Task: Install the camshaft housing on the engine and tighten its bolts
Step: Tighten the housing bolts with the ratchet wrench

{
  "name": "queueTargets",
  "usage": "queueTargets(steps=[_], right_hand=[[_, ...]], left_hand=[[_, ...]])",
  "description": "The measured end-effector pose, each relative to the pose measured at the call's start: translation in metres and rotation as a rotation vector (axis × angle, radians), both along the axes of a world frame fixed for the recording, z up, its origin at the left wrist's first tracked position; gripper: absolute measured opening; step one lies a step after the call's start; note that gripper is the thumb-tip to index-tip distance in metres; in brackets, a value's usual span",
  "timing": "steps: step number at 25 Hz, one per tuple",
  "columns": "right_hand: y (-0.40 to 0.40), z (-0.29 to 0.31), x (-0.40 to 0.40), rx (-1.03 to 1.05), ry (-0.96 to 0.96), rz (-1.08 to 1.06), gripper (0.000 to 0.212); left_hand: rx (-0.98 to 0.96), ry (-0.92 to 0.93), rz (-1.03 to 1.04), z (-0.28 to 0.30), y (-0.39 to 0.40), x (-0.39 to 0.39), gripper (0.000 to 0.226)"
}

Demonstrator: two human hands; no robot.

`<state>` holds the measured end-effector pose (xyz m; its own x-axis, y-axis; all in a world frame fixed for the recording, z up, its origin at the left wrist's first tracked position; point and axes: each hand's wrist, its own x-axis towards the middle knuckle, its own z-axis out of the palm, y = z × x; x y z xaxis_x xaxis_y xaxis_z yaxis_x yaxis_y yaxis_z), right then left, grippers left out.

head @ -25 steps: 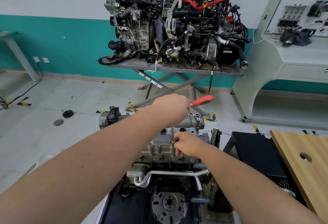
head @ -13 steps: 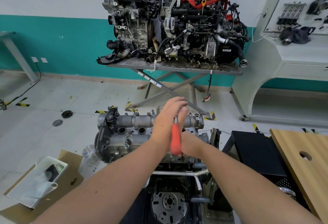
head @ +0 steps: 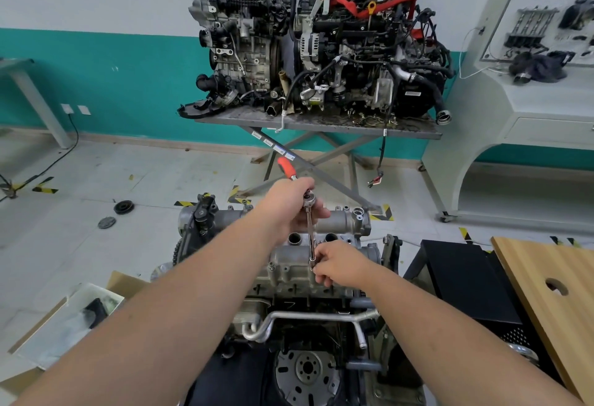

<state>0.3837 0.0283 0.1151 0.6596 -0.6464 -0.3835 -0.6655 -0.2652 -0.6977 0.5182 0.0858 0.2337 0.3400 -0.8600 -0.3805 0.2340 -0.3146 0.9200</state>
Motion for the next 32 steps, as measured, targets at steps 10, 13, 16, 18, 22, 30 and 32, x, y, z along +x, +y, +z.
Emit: queueTargets(steps=[10, 13, 16, 18, 22, 30, 32], right_hand=[[0.0, -0.001, 0.001, -0.02, 0.002, 0.002, 0.016], [0.001, -0.001, 0.002, -0.067, 0.042, 0.01, 0.018], [0.001, 0.0, 0.001, -0.068, 0.003, 0.014, 0.016], [0.002, 0.0, 0.0, -0.063, -0.002, 0.018, 0.014], [0.003, 0.001, 0.0, -0.041, -0.03, 0.029, 0.014], [0.005, 0.003, 0.0, -0.056, -0.015, 0.007, 0.027], [0.007, 0.003, 0.0, -0.065, -0.018, -0.015, 0.027]], left_hand=[[-0.285, -1.903, -0.589, 0.015, -0.004, -0.028, 0.016], [-0.862, -2.035, -0.189, -0.014, 0.012, -0.031, 0.03], [-0.793, -1.842, 0.121, -0.026, 0.01, -0.034, 0.046], [-0.713, -1.711, 0.167, -0.03, 0.01, -0.036, 0.037], [-0.723, -1.5, 0.117, -0.034, 0.014, -0.038, 0.034], [-0.537, -1.562, 0.144, -0.028, 0.012, -0.062, 0.033], [-0.632, -1.466, 0.094, -0.028, 0.011, -0.062, 0.035]])
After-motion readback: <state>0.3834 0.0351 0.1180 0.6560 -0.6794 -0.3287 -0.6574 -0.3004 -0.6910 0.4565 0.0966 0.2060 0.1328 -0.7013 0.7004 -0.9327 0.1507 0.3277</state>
